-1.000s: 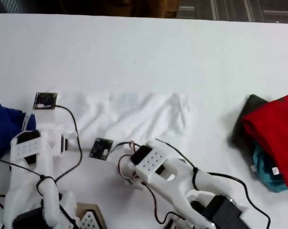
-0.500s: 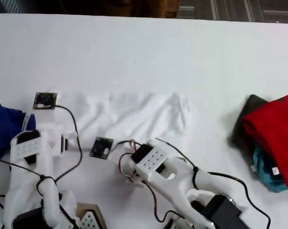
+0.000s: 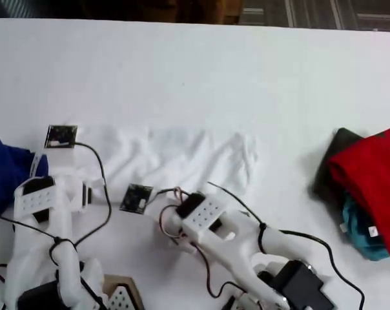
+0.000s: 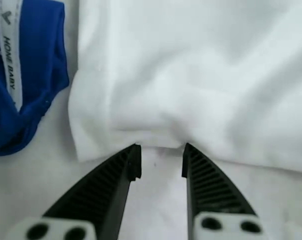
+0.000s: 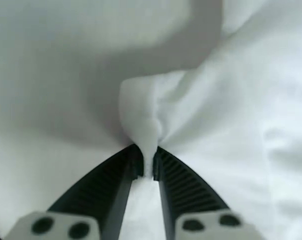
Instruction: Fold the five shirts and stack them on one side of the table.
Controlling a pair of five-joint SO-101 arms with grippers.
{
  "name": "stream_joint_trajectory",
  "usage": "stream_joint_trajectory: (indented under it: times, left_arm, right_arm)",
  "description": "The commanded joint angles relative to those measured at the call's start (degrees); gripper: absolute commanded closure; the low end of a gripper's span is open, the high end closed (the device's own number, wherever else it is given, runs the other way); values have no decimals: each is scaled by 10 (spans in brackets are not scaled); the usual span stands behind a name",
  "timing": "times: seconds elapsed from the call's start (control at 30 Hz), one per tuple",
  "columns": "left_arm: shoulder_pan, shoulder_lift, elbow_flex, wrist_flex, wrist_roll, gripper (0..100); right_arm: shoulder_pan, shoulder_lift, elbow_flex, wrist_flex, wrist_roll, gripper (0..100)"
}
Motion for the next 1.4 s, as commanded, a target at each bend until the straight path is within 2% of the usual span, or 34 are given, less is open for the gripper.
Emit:
stream_joint_trajectory:
  times: [0.0,0.17,0.5,0.77,1.03,1.37]
  left_arm:
    - [-4,-19,0,0,3,842]
    - [-4,-19,0,0,3,842]
    - [-4,-19,0,0,3,842]
    - [-4,-19,0,0,3,842]
    - [-4,-19,0,0,3,842]
    - [-4,-19,0,0,3,842]
  right_arm:
    - [33,-5,-58,39,6,979]
    - [109,0,-132,73,7,979]
    - [153,0,-224,75,7,979]
    - [198,15,-231,-10,7,979]
    - [199,109,-251,-39,7,974]
    - [202,247,-410,-13,7,974]
